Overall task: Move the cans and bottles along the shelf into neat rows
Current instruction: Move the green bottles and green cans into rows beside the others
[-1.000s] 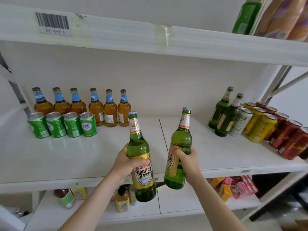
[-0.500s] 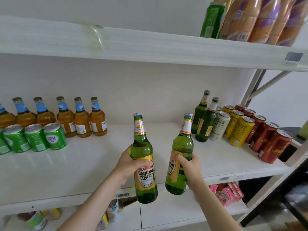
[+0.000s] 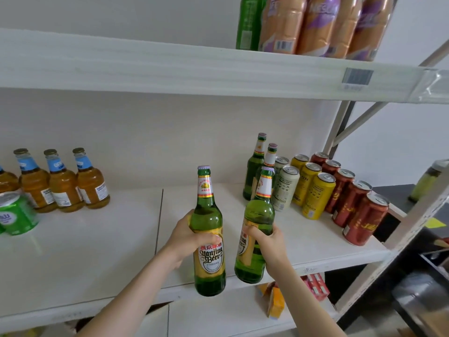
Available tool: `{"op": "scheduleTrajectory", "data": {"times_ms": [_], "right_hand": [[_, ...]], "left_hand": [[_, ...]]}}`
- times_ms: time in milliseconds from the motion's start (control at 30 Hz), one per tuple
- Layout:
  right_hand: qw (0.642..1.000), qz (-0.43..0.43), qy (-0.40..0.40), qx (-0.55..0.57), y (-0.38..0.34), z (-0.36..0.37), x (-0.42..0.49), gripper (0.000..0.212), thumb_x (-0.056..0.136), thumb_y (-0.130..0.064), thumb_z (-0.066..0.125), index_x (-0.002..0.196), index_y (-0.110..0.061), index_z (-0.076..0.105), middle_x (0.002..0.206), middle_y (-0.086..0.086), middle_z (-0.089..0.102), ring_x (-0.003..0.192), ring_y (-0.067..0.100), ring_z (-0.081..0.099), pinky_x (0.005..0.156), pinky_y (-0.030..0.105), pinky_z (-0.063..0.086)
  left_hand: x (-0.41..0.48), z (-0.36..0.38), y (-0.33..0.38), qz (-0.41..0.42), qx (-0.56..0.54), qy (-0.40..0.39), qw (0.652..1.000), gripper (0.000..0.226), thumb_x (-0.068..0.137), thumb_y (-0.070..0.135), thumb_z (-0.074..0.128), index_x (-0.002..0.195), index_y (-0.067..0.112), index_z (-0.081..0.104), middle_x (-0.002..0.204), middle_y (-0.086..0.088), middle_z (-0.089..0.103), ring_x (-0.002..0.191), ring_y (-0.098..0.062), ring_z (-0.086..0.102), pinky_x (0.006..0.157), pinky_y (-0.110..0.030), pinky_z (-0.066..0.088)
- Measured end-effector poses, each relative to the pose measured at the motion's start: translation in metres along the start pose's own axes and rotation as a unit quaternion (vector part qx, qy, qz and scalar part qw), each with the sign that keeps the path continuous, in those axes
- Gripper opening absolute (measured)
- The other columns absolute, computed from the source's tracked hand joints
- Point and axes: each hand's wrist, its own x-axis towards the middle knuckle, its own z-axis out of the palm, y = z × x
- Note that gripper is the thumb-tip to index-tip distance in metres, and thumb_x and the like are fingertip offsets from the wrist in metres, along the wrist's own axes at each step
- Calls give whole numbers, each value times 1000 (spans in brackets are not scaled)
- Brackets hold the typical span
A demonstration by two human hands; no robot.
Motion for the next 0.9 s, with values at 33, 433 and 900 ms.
{"op": "scheduleTrajectory", "data": {"times_ms": [33, 433, 900], "right_hand": [[1000, -1, -5, -2, -1, -9, 3, 45, 54, -33, 77, 96, -22, 66, 79, -3, 74, 76, 16, 72, 55, 24, 54], [999, -21, -47, -13, 0, -76, 52, 30, 73, -15, 81, 97, -25, 65, 87, -2, 72, 87, 18, 69, 62, 25, 52], [996, -79, -25, -36, 15, -73, 132, 48, 65, -19, 88, 101, -38, 61, 90, -26, 68, 87, -10, 62, 55, 6, 49]], "left_hand": [[1, 10, 0, -2, -2, 5, 1000, 64, 51, 29, 87, 110, 24, 63, 98, -1, 75, 91, -20, 72, 73, -35, 57], [29, 89, 10, -6, -2, 51, 999, 72, 45, 29, 88, 111, 25, 62, 98, -1, 74, 92, -21, 71, 77, -39, 59], [102, 89, 6, 24, 28, 84, 996, 74, 38, 32, 89, 106, 33, 61, 97, 4, 74, 88, -16, 72, 73, -35, 59]]}}
